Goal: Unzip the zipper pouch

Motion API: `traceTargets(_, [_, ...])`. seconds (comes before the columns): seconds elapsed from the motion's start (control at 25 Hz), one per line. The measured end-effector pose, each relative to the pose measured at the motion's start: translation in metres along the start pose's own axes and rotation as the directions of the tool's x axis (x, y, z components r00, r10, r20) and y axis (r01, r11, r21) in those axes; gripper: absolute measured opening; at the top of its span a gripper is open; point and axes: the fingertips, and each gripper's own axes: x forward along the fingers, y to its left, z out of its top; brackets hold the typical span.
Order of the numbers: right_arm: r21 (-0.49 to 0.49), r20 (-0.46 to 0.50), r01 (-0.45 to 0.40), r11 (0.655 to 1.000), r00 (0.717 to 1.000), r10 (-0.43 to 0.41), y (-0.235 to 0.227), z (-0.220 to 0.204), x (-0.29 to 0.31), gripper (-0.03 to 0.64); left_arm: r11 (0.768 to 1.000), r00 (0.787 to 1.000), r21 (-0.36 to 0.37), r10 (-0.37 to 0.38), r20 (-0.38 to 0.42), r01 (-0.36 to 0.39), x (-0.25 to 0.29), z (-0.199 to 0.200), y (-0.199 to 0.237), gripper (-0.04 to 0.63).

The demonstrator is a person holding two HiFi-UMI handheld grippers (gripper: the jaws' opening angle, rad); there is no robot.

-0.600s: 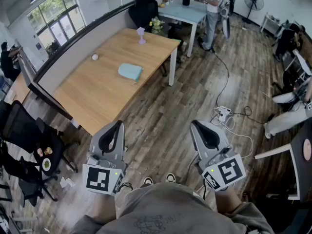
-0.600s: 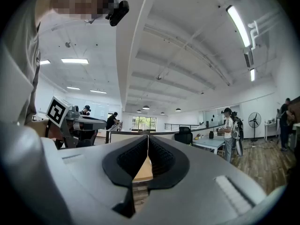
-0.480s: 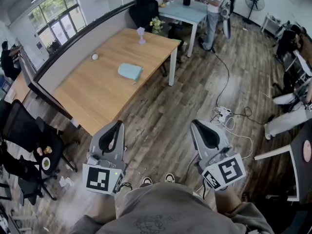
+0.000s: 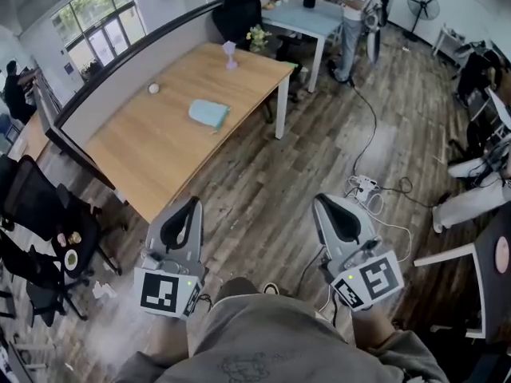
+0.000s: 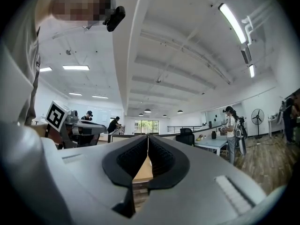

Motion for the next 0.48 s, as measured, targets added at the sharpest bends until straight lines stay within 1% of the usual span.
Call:
traceTargets(0.16, [-0.009, 0.007, 0.004, 1.0, 1.0, -0.004, -0.013, -0.001, -0.004, 0.015, 1.0, 1.0, -0.004, 0.02, 0.008, -0.02, 0.008, 0.001, -0.006, 0.0])
traceTargets(0.28, [-0.007, 0.051, 0.034, 0.999, 0.998, -0.034, -0.024, 0.005, -0.004, 0.018, 0.998, 0.997, -0.01, 0.067, 0.045, -0.067, 0.013, 0.007, 0.001, 0.0])
traceTargets(0.32, [-0.006, 0.061, 0.043, 0.999, 0.997, -0.042, -0.028, 0.006, -0.002, 0.047, 0.997, 0.995, -0.012, 0.08, 0.055, -0.079, 0.016, 0.009, 0.003, 0.033])
traceTargets(0.36, [-0.003, 0.066, 0.049, 0.999, 0.997, -0.049, -0.032, 0.006, 0.0, 0.1, 0.996, 0.994, -0.014, 0.089, 0.062, -0.088, 0.019, 0.01, 0.005, 0.105])
traceTargets(0.4, [0.0, 0.066, 0.056, 0.998, 0.996, -0.056, -0.036, 0.006, 0.003, 0.162, 0.995, 0.993, -0.016, 0.095, 0.067, -0.094, 0.023, 0.011, 0.008, 0.159])
traceTargets(0.44, [0.002, 0.064, 0.062, 0.998, 0.996, -0.062, -0.04, 0.005, 0.007, 0.178, 0.995, 0.992, -0.018, 0.101, 0.071, -0.1, 0.027, 0.011, 0.011, 0.184])
traceTargets(0.48, [0.002, 0.06, 0.067, 0.998, 0.996, -0.067, -0.044, 0.004, 0.01, 0.179, 0.994, 0.992, -0.021, 0.105, 0.074, -0.104, 0.032, 0.011, 0.014, 0.189])
